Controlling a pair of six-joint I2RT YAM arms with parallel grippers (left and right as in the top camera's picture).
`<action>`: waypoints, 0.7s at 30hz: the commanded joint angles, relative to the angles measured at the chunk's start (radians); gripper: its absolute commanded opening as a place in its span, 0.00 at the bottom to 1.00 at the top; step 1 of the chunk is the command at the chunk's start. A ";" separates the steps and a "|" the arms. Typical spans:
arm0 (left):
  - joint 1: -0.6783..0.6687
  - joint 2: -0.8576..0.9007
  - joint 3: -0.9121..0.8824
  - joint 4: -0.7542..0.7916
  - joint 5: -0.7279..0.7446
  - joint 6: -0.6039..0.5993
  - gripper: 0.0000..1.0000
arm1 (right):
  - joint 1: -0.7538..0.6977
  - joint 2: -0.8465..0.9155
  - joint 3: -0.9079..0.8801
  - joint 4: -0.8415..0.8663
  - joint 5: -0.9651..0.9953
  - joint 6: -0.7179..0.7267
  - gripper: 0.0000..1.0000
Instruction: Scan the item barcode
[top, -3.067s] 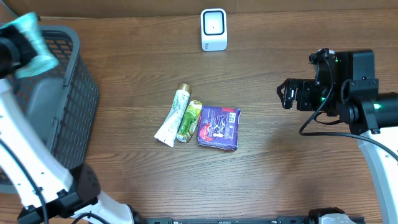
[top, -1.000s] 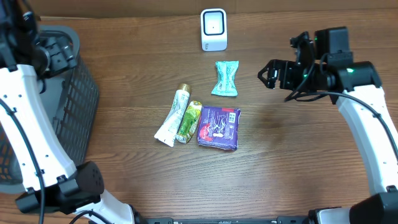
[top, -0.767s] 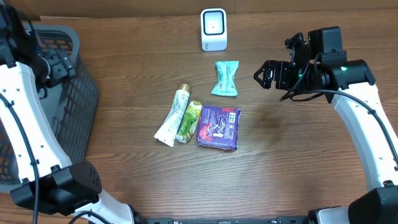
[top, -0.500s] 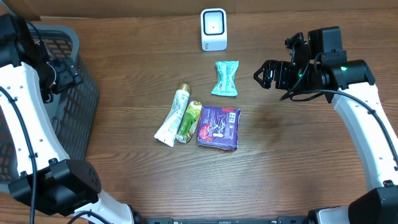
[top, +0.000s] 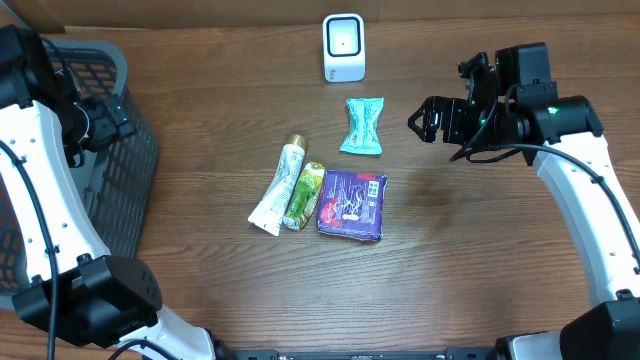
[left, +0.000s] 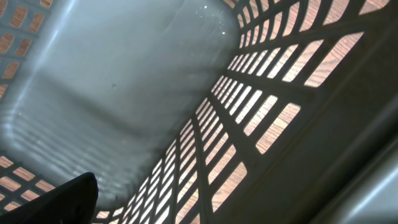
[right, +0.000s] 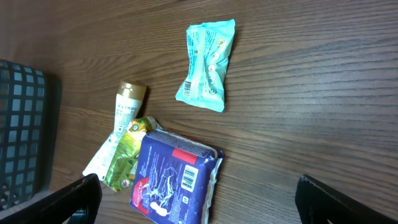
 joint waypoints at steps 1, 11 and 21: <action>0.009 -0.002 -0.005 -0.002 0.012 0.011 1.00 | 0.003 -0.003 0.023 0.001 -0.010 0.000 1.00; 0.009 -0.045 0.117 -0.011 0.023 0.032 1.00 | 0.003 -0.003 0.023 0.001 -0.010 0.000 1.00; 0.009 -0.211 0.233 -0.048 0.138 0.076 1.00 | 0.003 -0.003 0.023 0.013 -0.010 -0.001 1.00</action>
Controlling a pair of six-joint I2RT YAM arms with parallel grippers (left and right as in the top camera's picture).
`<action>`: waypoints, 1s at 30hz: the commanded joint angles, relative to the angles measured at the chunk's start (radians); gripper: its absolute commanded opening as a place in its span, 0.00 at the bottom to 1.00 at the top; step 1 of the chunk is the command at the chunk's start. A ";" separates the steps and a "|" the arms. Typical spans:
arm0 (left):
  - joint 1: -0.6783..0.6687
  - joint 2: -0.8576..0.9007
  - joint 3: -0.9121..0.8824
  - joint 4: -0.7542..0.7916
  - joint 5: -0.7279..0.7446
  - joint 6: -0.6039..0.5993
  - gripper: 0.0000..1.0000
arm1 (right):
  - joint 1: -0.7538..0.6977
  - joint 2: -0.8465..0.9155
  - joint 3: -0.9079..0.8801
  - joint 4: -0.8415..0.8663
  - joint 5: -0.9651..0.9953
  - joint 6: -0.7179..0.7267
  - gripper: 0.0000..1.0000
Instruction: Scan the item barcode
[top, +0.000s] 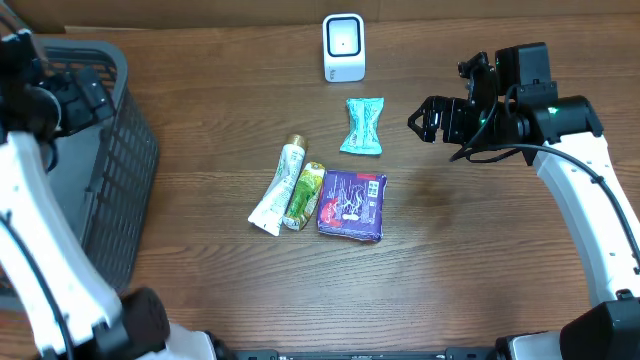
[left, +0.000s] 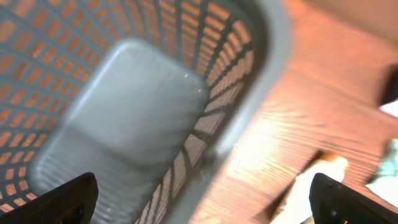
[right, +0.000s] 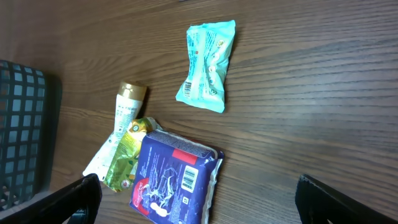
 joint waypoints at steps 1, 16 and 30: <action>0.009 -0.084 0.026 -0.029 0.090 0.026 1.00 | 0.003 -0.003 0.023 0.012 -0.011 -0.005 1.00; -0.218 -0.091 -0.227 -0.016 0.117 0.277 0.95 | 0.011 -0.003 0.023 0.031 -0.014 -0.023 1.00; -0.214 -0.079 -0.613 0.308 -0.161 0.303 0.96 | 0.011 -0.003 0.023 0.013 -0.013 -0.024 1.00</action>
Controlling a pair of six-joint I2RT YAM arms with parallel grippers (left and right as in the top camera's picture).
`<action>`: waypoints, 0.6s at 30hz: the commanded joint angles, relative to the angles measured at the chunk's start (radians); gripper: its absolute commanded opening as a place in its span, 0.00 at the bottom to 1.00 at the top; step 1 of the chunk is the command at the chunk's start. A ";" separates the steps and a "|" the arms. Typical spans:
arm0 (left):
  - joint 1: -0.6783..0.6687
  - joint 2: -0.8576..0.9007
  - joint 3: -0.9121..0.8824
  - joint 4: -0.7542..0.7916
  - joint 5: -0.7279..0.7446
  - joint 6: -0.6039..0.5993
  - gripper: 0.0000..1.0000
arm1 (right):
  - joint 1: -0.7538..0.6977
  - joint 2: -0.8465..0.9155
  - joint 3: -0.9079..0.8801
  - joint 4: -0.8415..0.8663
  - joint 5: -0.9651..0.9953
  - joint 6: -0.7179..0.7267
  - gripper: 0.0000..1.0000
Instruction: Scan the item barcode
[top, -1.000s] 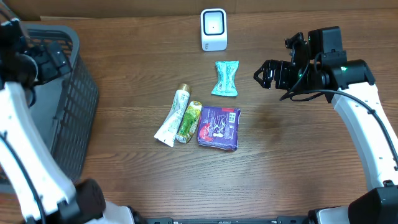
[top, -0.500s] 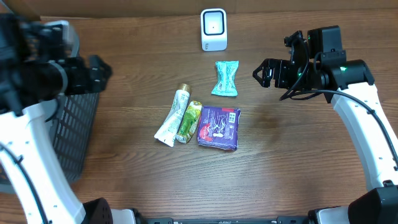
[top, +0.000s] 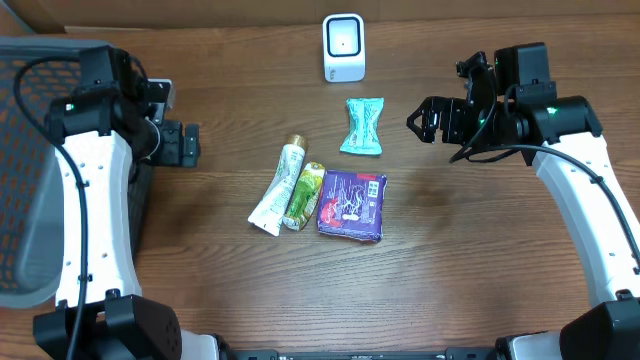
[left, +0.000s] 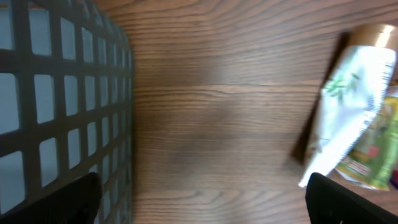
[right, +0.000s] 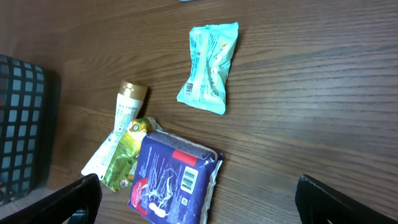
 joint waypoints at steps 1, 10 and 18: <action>0.014 -0.011 -0.005 0.030 -0.126 0.016 0.97 | 0.006 -0.003 0.023 0.006 -0.012 -0.004 1.00; 0.107 -0.011 -0.005 0.066 -0.123 0.016 1.00 | 0.006 -0.003 0.023 0.003 -0.011 -0.012 1.00; 0.122 -0.011 -0.005 0.069 0.013 0.034 1.00 | 0.006 -0.003 0.023 0.019 -0.013 -0.014 1.00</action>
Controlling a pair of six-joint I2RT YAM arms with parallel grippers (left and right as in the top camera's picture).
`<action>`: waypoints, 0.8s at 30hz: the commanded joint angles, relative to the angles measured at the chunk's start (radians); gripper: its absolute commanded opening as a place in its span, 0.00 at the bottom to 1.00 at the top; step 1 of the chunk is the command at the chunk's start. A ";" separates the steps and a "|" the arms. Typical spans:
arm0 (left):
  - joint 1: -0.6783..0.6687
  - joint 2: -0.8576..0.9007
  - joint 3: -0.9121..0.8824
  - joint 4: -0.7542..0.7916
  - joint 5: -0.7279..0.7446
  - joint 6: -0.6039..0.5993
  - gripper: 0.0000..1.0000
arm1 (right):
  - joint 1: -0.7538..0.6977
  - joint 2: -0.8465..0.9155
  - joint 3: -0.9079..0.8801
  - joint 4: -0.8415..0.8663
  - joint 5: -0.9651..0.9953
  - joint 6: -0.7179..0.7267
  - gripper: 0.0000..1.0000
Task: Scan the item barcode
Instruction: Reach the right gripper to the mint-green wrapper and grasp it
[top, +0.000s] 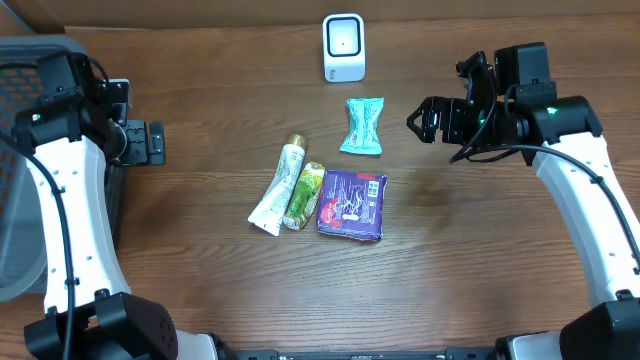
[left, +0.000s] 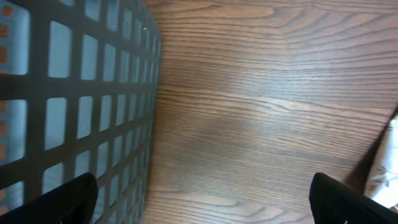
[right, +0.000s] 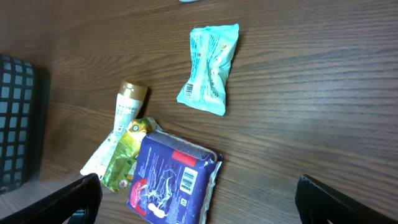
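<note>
A white barcode scanner (top: 343, 47) stands at the back of the table. In front of it lie a teal packet (top: 363, 126), a white tube with a gold cap (top: 278, 186), a green sachet (top: 303, 195) and a purple pack (top: 352, 204) with its barcode facing up (right: 188, 178). My right gripper (top: 428, 120) hovers open to the right of the teal packet, nothing between its fingers. My left gripper (top: 152, 143) is open and empty at the left, beside the basket, well clear of the items.
A dark grey slatted basket (top: 25, 170) stands at the table's left edge; its wall (left: 74, 106) fills the left of the left wrist view. Bare wood lies between the basket and the white tube.
My left gripper has shifted left, from nearer the white tube back toward the basket wall. The right arm and all items are where they were.
My left gripper was first inside the basket, open and empty. Then it stood above the basket rim, then out over the table beside the basket, and now a little closer to the basket. The right gripper stayed open near the teal packet throughout.
</note>
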 joint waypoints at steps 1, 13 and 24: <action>0.003 -0.011 -0.005 0.011 0.070 0.027 1.00 | 0.006 -0.003 0.023 0.016 -0.013 -0.007 1.00; 0.003 -0.011 -0.005 0.011 0.144 0.027 0.99 | 0.016 0.016 -0.016 0.126 -0.014 0.013 1.00; 0.004 -0.011 -0.005 0.011 0.143 0.027 1.00 | 0.130 0.177 -0.016 0.390 -0.002 0.054 0.93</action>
